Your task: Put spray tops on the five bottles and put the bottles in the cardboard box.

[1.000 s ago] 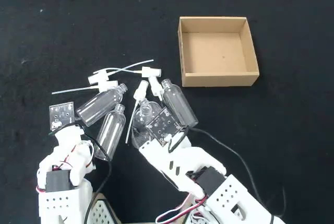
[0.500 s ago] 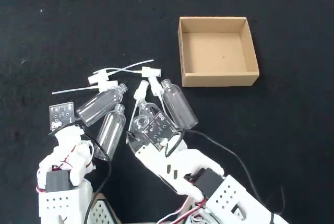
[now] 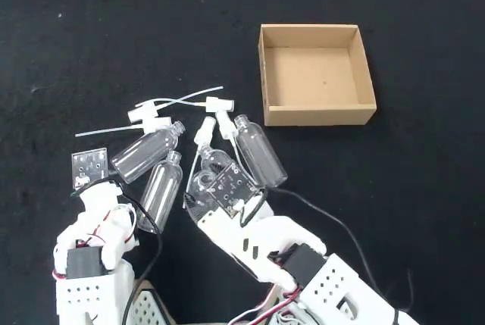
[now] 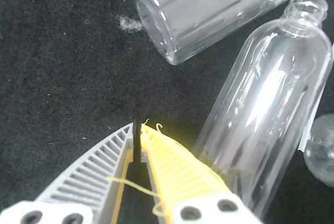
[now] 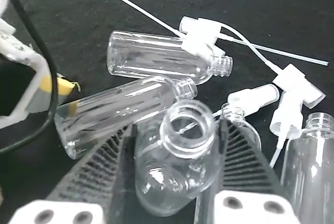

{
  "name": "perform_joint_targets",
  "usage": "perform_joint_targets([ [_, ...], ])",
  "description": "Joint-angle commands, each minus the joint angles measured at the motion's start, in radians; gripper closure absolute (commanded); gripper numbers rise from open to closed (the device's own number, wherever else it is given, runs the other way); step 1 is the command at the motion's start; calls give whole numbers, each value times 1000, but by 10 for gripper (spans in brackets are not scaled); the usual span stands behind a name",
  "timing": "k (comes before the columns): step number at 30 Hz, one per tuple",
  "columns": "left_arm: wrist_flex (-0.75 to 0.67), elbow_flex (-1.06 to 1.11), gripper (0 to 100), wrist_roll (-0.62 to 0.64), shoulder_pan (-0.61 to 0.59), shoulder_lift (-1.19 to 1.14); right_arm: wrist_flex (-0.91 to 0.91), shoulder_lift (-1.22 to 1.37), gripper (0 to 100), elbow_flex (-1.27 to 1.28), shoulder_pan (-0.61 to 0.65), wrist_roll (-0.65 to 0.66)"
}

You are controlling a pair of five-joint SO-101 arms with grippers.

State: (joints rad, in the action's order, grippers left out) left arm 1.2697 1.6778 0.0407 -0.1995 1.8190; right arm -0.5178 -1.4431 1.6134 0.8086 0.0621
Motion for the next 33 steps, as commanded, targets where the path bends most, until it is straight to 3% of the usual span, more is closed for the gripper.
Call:
perform_joint_targets([
  [1, 0, 22, 970, 0, -2, 6, -107, 2, 846, -150, 11, 0],
  [4, 0, 22, 970, 0, -2, 6, -212, 2, 846, -274, -23, 48],
  [11, 0, 22, 970, 0, -2, 6, -503, 2, 847, -590, -241, 161],
  [17, 0, 22, 970, 0, -2, 6, -718, 2, 847, -682, -520, 169],
  [21, 0, 22, 970, 0, -2, 6, -707, 2, 847, -595, -741, 209],
  [33, 0, 22, 970, 0, -2, 6, -612, 2, 847, -354, -948, 304],
])
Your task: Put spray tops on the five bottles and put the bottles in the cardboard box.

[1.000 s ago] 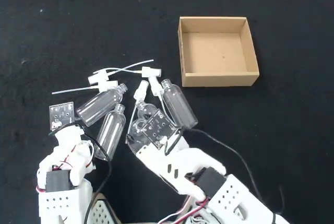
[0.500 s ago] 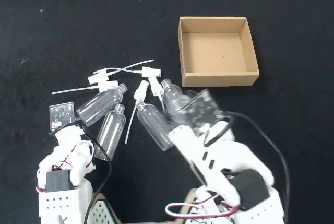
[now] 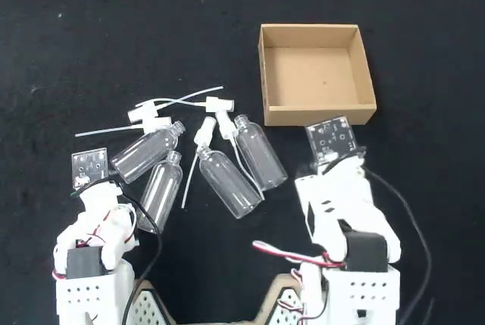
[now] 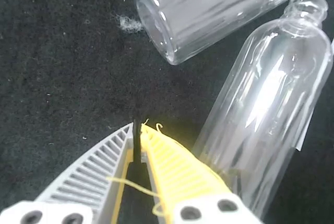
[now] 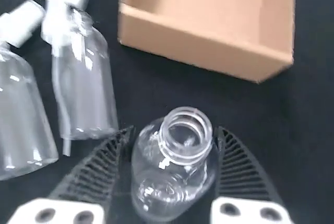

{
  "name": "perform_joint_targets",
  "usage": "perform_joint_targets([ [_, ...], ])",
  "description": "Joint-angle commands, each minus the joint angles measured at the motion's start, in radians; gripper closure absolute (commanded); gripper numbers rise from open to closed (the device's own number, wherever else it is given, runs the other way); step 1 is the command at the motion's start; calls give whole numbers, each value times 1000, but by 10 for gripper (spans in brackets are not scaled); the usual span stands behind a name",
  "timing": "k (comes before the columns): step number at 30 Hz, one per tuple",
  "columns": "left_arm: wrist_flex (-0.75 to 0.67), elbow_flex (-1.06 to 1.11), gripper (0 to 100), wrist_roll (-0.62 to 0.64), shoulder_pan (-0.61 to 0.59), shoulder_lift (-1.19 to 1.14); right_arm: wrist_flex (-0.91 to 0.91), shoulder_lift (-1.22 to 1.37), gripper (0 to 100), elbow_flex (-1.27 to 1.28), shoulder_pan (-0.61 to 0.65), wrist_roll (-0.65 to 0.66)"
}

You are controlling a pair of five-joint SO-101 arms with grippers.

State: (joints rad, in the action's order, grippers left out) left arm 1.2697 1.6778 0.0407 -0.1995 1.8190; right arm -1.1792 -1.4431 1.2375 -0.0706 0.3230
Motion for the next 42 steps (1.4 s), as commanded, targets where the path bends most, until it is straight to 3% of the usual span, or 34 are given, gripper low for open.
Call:
perform_joint_targets([
  [1, 0, 22, 970, 0, -2, 6, 75, 1, 847, 50, -81, 51],
  [7, 0, 22, 970, 0, -2, 6, 275, 1, 847, 140, -161, -18],
  [12, 0, 22, 970, 0, -2, 6, 242, 1, 847, 127, -117, -106],
  [31, -21, 13, 970, -6, -10, 8, 180, 2, 847, 31, -72, -109],
  [37, -146, -173, 970, -12, -231, 8, 172, 2, 847, 50, -72, -172],
  [42, -241, -331, 970, -272, -357, 8, 180, 1, 847, 99, -72, -180],
])
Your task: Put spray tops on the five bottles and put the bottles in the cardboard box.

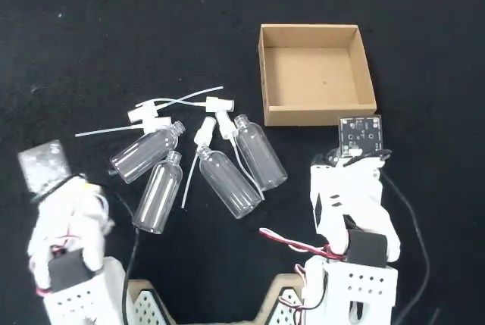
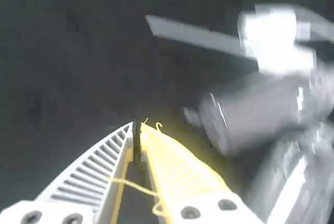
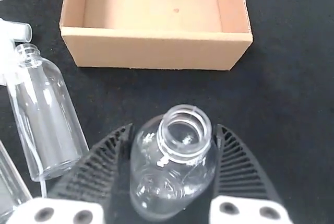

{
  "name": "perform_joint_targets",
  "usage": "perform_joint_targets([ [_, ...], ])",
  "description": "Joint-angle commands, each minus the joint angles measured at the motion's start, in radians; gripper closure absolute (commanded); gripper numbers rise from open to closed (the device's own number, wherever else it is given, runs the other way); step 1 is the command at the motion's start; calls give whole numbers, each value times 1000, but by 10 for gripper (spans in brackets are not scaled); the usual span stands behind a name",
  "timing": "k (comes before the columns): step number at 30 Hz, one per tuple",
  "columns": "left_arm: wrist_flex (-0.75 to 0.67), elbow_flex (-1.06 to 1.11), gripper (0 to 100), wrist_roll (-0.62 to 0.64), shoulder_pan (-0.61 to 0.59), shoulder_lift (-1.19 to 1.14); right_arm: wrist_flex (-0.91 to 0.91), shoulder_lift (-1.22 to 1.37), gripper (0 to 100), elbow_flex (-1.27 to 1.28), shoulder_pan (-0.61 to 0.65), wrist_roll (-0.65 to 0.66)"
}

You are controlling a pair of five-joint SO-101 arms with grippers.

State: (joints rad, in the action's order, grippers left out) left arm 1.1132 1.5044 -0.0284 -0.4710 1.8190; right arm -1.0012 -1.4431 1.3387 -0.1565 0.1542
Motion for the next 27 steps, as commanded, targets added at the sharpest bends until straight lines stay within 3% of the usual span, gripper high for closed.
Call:
perform_joint_targets([
  [1, -118, -163, 970, -272, -93, 8, 2, 1, 847, 4, 14, -11],
  [3, -178, -143, 970, -358, -77, 8, 2, 1, 847, 5, 12, -11],
  [7, -275, -108, 970, -341, -12, 8, -2, 1, 848, 5, 11, -11],
  [12, -272, -223, 966, -338, 88, 5, 2, 1, 848, 21, 12, -11],
  [16, -272, -323, 855, -338, 153, -51, 2, 1, 848, 31, 12, -11],
  [18, -278, -374, 816, -338, 173, -149, 2, 1, 848, 31, 12, -11],
  [27, -272, -673, 838, -305, 199, -815, 3, 1, 847, 31, 11, -9],
])
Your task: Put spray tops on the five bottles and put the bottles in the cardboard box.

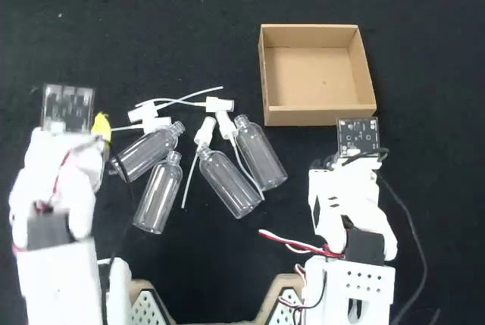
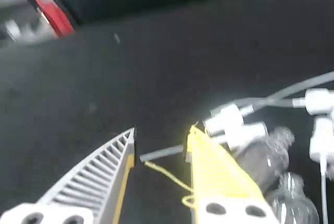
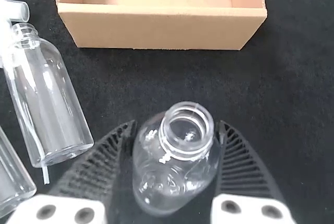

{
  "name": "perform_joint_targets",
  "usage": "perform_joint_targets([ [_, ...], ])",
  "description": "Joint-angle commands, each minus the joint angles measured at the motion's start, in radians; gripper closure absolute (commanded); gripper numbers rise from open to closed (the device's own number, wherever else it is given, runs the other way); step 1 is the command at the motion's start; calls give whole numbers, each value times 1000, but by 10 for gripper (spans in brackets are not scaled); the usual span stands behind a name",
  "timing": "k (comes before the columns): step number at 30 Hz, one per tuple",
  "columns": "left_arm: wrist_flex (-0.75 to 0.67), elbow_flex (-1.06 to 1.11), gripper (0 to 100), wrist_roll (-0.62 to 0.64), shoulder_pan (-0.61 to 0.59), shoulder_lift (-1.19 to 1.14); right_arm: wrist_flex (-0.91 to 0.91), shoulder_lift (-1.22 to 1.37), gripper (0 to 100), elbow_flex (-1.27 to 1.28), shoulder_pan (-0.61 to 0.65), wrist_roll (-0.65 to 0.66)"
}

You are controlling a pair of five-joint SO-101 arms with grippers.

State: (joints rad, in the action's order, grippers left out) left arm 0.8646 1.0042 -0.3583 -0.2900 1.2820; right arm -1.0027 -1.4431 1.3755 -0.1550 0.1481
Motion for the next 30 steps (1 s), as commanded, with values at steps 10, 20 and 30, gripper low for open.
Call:
perform_joint_targets([
  [10, 86, -522, 836, 84, 50, -876, 5, 1, 847, -2, 8, -3],
  [20, 377, -905, 836, -445, 18, -1343, 3, 1, 847, -2, 6, 0],
  [30, 396, -1211, 837, -546, -64, -1654, 3, 1, 847, -2, 6, 3],
])
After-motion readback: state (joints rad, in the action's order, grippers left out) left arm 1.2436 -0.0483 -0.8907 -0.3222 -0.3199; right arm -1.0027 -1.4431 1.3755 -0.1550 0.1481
